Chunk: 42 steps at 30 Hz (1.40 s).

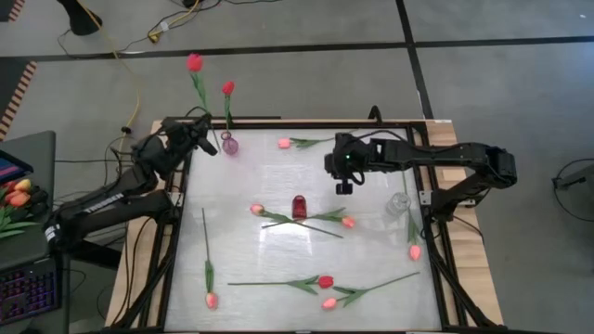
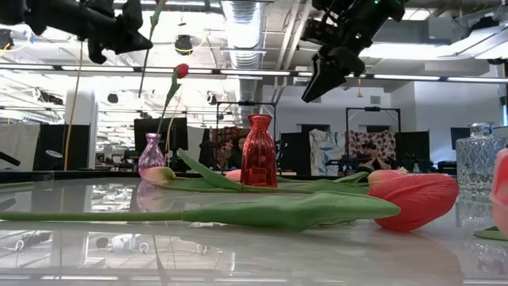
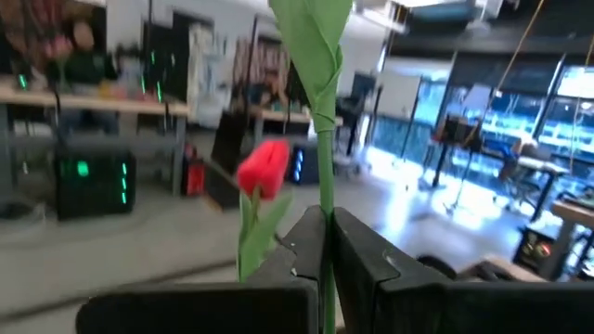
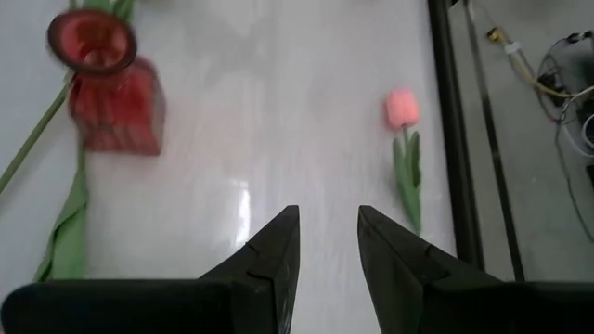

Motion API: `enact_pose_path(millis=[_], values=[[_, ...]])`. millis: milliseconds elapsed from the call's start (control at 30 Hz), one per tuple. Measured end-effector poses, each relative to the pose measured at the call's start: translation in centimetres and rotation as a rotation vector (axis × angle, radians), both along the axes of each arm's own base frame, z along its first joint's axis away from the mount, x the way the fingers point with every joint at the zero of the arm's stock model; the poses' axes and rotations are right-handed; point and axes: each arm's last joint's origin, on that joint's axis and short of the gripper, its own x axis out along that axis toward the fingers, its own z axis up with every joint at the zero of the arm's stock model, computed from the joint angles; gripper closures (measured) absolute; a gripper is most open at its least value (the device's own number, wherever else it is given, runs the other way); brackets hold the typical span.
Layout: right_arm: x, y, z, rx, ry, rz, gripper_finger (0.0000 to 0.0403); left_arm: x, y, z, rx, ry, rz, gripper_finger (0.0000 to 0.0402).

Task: Sort flowers into vase by color
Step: Put the top red tulip into the violet vase

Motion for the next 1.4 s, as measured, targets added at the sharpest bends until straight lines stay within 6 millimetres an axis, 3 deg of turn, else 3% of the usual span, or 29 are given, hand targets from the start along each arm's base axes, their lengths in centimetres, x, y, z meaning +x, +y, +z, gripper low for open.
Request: enact_pose_path(millis=[433, 767, 1033, 1400], values=[[0.3, -0.4, 0.4, 0.008, -0.073, -0.034, 0.0266, -1.3, 1.5, -0.2, 0.114, 0.017, 0.022, 0.0401], [0.2, -0.3, 0.3, 0.059, -0.072, -0.082, 0.0266, -2.2, 2.8, -0.4, 0.095, 0.02, -0.031, 0.0401], [0.3, -0.4, 0.4, 0.053, -0.083, -0.083, 0.0266, -2.1, 4.0, -3.9, 0.078, -0.005, -0.031, 0.0401], [0.2, -0.4, 0.3, 0.051, -0.071, -0.083, 0.0266, -2.3, 5.2, -5.8, 0.089, -0.062, -0.008, 0.0401]])
